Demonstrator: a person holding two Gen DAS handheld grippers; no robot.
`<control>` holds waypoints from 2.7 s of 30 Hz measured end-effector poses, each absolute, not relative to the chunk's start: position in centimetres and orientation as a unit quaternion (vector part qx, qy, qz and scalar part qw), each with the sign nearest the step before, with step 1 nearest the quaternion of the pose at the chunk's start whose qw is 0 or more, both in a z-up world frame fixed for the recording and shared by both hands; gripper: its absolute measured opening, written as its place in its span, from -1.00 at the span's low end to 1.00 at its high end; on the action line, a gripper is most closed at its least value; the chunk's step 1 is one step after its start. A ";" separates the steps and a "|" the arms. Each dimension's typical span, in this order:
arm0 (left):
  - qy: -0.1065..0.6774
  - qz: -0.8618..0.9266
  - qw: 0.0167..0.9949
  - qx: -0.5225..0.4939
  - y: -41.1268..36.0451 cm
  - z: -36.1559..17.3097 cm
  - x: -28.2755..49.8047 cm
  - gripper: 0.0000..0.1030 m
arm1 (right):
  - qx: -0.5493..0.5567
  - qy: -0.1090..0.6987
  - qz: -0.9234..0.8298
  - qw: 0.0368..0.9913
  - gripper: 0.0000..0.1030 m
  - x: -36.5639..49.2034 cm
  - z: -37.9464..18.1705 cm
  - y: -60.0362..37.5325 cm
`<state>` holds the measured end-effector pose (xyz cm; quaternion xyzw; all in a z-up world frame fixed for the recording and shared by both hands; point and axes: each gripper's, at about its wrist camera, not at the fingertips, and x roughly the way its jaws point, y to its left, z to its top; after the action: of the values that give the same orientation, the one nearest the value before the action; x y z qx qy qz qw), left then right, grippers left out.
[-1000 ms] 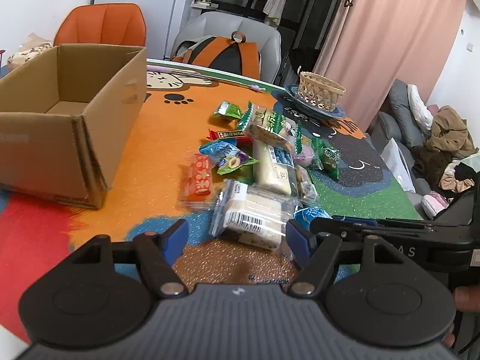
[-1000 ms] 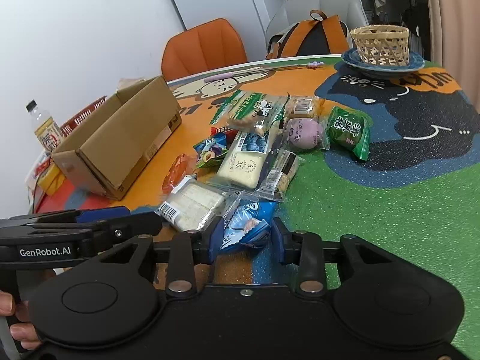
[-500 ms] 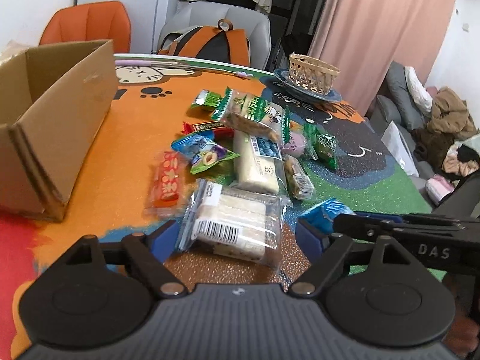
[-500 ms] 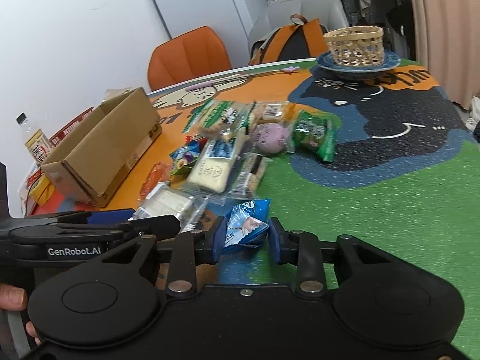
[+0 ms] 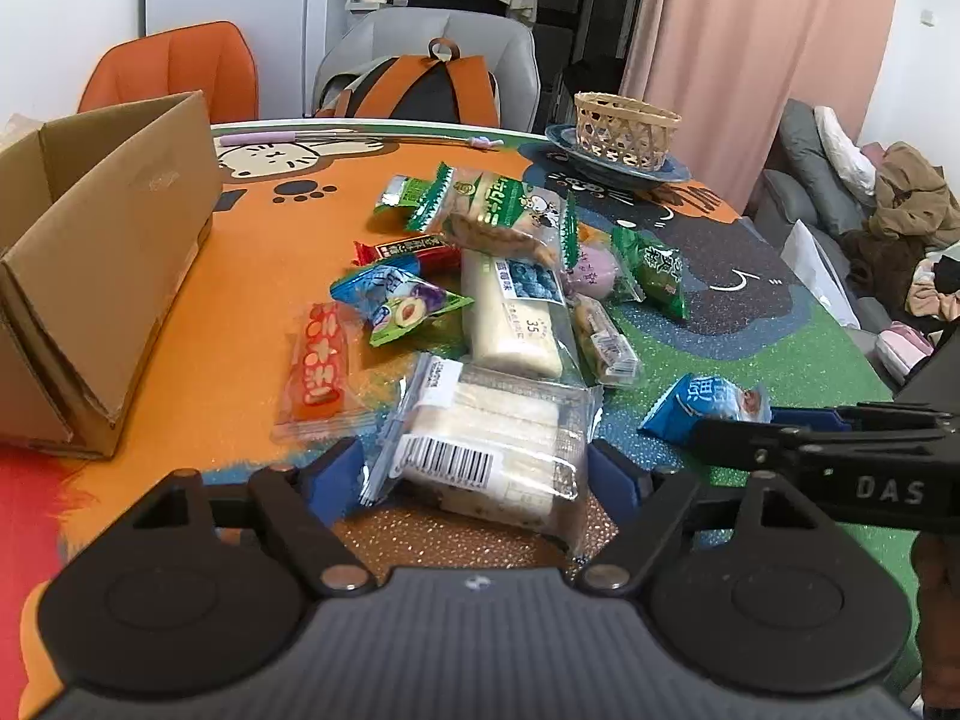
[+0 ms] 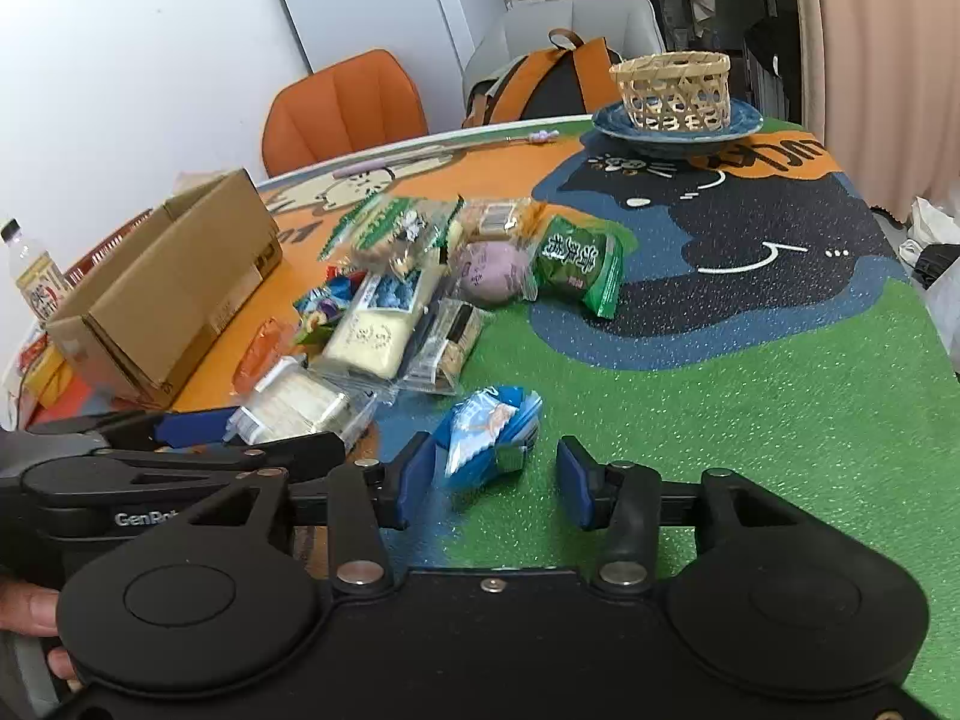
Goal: Organize snacks
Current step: 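Grasp the white bread pack with the left tool while the right grasps blue candy, then carry both snacks into the cardboard box and open both tools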
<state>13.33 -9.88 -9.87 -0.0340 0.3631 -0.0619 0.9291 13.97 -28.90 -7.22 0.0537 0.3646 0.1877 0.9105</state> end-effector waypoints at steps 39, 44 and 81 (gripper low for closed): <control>0.283 -0.034 0.956 -0.071 -4.6 -2.6 11.0 0.08 | 0.046 0.309 0.258 0.914 -0.41 14.8 -2.0 -24.5; 0.273 -0.024 0.958 -0.078 -3.4 -1.6 11.4 0.08 | 0.042 0.303 0.269 0.913 -0.41 15.5 -1.2 -23.2; 0.234 0.075 0.960 -0.134 8.9 1.4 16.3 0.08 | 0.018 0.262 0.350 0.899 -0.41 21.8 3.7 -10.3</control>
<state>16.32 8.85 1.42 -0.1336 0.2340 0.0748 0.9601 21.79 -10.28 3.70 0.0179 0.2625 0.3500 0.8991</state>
